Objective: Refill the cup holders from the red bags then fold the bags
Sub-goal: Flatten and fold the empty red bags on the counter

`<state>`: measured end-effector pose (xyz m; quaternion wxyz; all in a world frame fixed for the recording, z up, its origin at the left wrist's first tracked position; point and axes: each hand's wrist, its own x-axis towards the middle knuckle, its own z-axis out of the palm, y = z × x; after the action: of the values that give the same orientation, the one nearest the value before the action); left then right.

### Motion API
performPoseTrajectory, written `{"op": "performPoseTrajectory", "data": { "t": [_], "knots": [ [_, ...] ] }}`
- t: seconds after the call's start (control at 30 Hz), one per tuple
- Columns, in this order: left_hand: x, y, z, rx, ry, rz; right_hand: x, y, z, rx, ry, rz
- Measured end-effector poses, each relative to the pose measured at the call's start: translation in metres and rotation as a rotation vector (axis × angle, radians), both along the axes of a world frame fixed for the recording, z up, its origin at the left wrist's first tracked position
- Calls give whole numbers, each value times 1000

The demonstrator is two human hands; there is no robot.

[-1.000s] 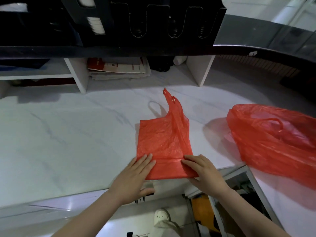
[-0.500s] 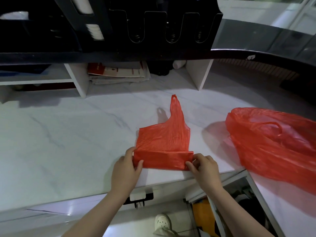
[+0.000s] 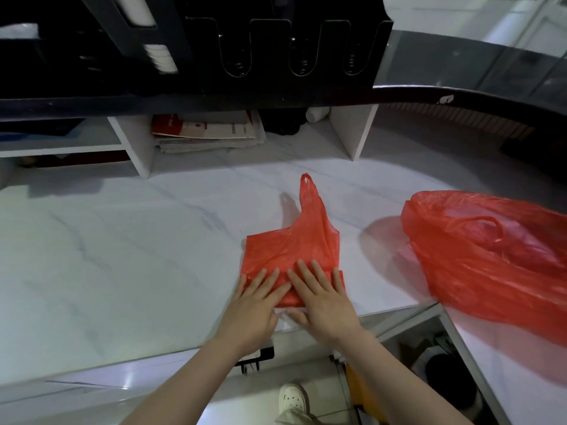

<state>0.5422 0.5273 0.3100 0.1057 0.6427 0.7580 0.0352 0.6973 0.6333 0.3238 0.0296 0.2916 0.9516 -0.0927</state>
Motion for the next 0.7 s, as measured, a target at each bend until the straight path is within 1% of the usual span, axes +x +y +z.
{"op": "performPoseTrajectory", "data": {
  "t": [0.07, 0.13, 0.23, 0.3, 0.43, 0.5, 0.53, 0.6, 0.63, 0.7],
  "knots": [
    [2, -2, -2, 1, 31, -12, 2, 3, -4, 4, -52, 9],
    [2, -3, -2, 3, 60, -2, 1, 6, -4, -14, -64, 13],
    [3, -2, -2, -3, 40, 61, -1, 10, -3, -48, -71, 7],
    [1, -1, -2, -6, 21, 61, 0, 12, -1, -65, -58, 13],
    [-7, -9, 0, -23, 17, 13, 24, 17, -1, -87, 53, -9],
    [-11, -20, 1, 0, 34, -30, 42, 14, -3, -71, 59, 30],
    [-12, -26, 5, 30, 41, -61, 51, 11, -3, -66, 73, 58],
    [-15, -38, 14, 106, 19, -123, 64, 6, -2, -63, 184, 78],
    [-18, -42, 14, 183, 10, -155, 69, 6, -1, -60, 264, 64],
    [-28, -48, 13, 280, -94, -179, 73, 8, 4, -96, 382, -23]
  ]
}}
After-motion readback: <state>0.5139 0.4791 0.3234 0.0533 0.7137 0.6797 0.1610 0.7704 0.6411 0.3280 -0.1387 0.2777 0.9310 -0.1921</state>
